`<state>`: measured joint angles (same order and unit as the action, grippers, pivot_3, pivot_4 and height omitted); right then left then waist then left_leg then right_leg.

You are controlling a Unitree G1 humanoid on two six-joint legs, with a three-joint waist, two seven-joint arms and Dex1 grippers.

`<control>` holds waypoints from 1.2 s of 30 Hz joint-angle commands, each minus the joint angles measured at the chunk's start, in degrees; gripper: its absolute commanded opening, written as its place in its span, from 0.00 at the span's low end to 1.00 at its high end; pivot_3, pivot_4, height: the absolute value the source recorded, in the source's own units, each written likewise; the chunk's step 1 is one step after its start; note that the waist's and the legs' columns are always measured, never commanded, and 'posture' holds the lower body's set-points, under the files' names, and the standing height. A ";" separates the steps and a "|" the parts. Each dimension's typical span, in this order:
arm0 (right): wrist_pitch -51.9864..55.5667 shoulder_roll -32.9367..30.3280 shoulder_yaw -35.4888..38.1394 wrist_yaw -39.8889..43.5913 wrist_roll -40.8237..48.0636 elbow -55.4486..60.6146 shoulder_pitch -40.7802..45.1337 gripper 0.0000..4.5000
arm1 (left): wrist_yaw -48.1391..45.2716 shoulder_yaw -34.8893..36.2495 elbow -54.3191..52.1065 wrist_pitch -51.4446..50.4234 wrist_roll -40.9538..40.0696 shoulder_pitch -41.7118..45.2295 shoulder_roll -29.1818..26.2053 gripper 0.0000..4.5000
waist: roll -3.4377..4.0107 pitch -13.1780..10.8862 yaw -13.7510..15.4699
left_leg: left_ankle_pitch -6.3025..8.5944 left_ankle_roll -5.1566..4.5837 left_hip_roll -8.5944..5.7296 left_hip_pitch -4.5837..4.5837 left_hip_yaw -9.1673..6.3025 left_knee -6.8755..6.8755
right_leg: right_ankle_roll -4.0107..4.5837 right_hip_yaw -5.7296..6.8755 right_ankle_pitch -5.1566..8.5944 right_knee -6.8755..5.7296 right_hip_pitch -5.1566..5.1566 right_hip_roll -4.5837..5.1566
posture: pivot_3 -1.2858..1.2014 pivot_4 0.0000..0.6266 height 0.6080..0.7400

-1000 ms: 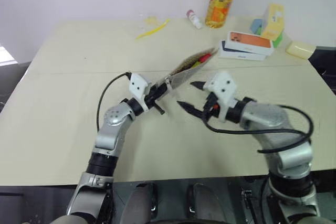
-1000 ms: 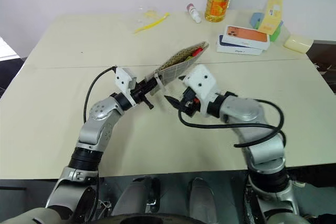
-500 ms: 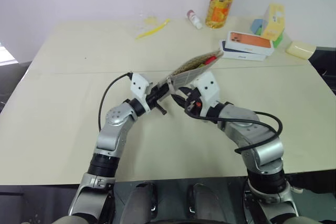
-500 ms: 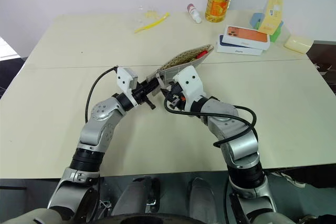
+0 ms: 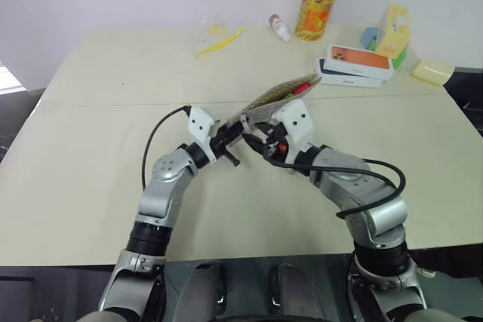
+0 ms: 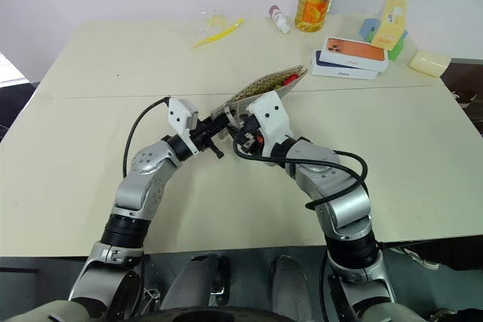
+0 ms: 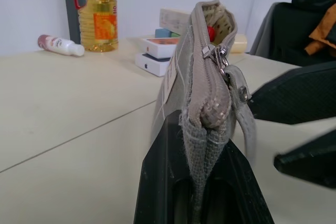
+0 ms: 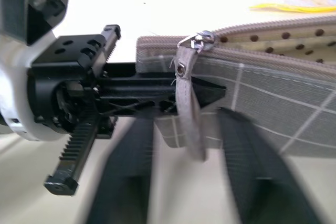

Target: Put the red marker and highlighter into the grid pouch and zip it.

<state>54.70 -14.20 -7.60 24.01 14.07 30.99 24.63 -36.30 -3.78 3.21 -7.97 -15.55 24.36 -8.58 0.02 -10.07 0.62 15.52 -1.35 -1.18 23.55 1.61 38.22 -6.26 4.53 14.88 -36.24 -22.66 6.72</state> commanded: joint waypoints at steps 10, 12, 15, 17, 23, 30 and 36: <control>-2.25 0.83 -1.57 -2.14 0.18 -2.79 1.13 0.36 | -0.54 0.01 -1.70 1.69 -0.40 1.25 -0.03 0.00 | 0.00 0.00 0.01 | 0.00 0.00 0.00 0.00 0.00 0.00 | 0.00 0.00 0.00 0.01 0.00 0.00 | 0.52 0.24 1.00; -2.46 0.73 -1.41 -2.08 0.44 -2.84 1.07 0.21 | -0.50 0.07 -1.74 1.71 -0.39 1.21 -0.08 0.00 | 0.00 0.00 0.01 | 0.00 0.00 0.00 0.00 0.00 -0.01 | 0.00 0.00 0.00 0.01 0.00 0.00 | 0.52 0.24 1.00; -2.75 -0.11 -1.04 -2.09 0.30 -2.26 0.87 0.01 | -0.38 0.29 -1.83 1.83 -0.31 0.97 -0.30 0.00 | 0.00 0.00 0.02 | 0.00 0.00 0.00 0.00 0.00 -0.01 | 0.00 0.00 0.00 0.01 0.00 0.00 | 0.52 0.24 1.00; -2.82 -0.77 -0.49 -2.17 0.20 -1.96 1.00 0.01 | -0.28 0.42 -1.73 2.01 -0.08 0.84 -0.62 0.00 | 0.00 0.00 0.03 | 0.00 0.00 0.00 0.00 0.00 -0.01 | 0.00 0.00 0.00 0.01 0.00 0.00 | 0.52 0.24 1.00; -2.38 -6.36 6.45 -2.64 -0.13 -1.05 4.27 0.01 | -1.12 0.49 -0.67 4.06 1.52 0.07 -3.32 0.00 | 0.00 -0.01 0.10 | 0.00 0.00 0.00 0.01 0.00 -0.01 | 0.00 0.00 0.00 0.02 -0.01 0.00 | 0.52 0.24 1.00; -3.85 -20.04 17.75 -1.38 -1.08 -5.71 7.70 0.01 | -4.38 0.87 0.63 7.21 2.62 -2.00 -8.62 0.00 | 0.00 -0.01 0.09 | 0.02 -0.04 0.00 0.06 0.02 -0.05 | 0.00 0.00 0.00 0.10 -0.03 0.02 | 0.52 0.24 1.00; -4.48 -24.80 17.61 0.31 -1.10 -7.46 4.73 0.01 | -6.74 0.31 2.42 10.15 3.44 -3.42 -10.88 0.00 | 0.00 -0.01 -0.04 | 0.02 -0.04 0.04 0.06 0.05 -0.09 | 0.00 0.00 0.00 0.11 -0.05 0.03 | 0.52 0.24 1.00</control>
<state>51.74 -37.84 8.43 24.16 13.57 22.31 29.07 -42.74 -3.72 4.90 1.25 -12.92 21.65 -18.56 0.02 -10.08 0.58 15.54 -1.38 -1.14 23.60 1.66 38.13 -6.26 4.53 14.88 -36.13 -22.70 6.75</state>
